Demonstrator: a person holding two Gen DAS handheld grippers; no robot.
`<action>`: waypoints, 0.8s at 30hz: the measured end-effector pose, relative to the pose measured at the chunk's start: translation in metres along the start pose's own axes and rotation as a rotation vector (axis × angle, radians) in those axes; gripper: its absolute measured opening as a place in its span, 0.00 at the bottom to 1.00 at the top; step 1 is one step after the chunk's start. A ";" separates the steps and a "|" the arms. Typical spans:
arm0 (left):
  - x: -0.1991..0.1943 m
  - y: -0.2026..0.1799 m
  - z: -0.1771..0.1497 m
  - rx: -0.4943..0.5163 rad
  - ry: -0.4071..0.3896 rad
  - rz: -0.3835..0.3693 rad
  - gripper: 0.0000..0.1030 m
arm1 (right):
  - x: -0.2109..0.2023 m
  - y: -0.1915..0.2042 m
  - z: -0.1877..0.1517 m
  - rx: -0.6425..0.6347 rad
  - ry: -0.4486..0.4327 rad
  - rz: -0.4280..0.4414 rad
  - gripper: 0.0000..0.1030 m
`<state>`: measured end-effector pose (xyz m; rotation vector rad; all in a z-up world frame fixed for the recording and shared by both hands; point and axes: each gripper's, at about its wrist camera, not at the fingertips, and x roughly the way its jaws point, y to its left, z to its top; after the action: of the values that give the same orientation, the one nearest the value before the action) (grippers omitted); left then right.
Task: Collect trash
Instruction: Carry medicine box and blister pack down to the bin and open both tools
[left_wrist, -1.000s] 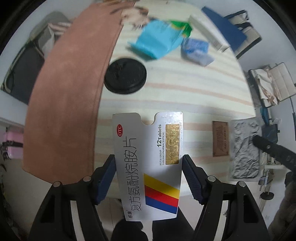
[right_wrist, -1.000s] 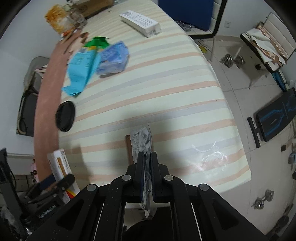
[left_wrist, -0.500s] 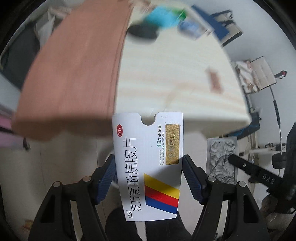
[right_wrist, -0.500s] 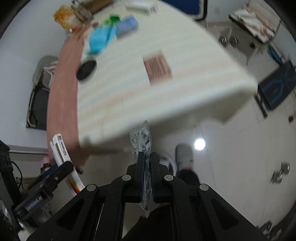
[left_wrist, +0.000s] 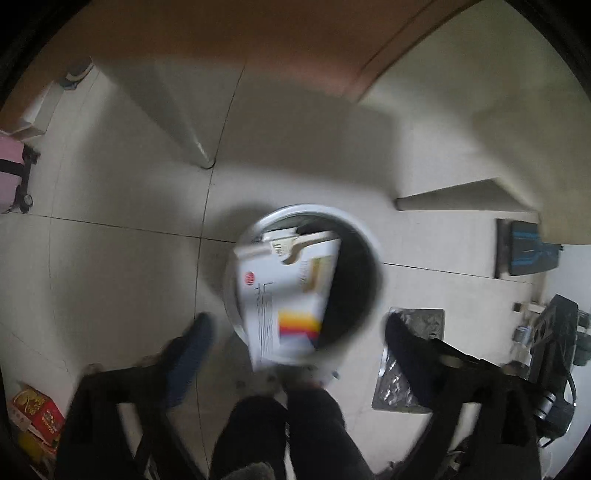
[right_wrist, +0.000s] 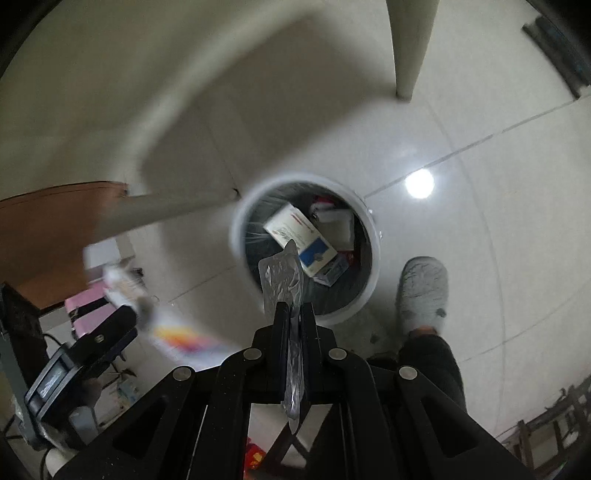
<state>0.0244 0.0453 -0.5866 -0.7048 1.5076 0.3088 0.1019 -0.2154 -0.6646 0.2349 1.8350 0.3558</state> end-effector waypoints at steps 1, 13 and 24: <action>0.010 0.002 0.000 0.006 0.002 0.017 1.00 | 0.012 -0.004 0.005 -0.004 0.007 -0.016 0.24; 0.046 0.016 -0.026 0.039 -0.021 0.177 1.00 | 0.059 -0.012 0.005 -0.215 -0.051 -0.392 0.96; -0.038 -0.007 -0.051 0.060 -0.036 0.198 1.00 | -0.027 0.035 -0.035 -0.282 -0.128 -0.470 0.96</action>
<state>-0.0153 0.0181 -0.5441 -0.5007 1.5492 0.4225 0.0756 -0.1958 -0.6185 -0.3571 1.6306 0.2565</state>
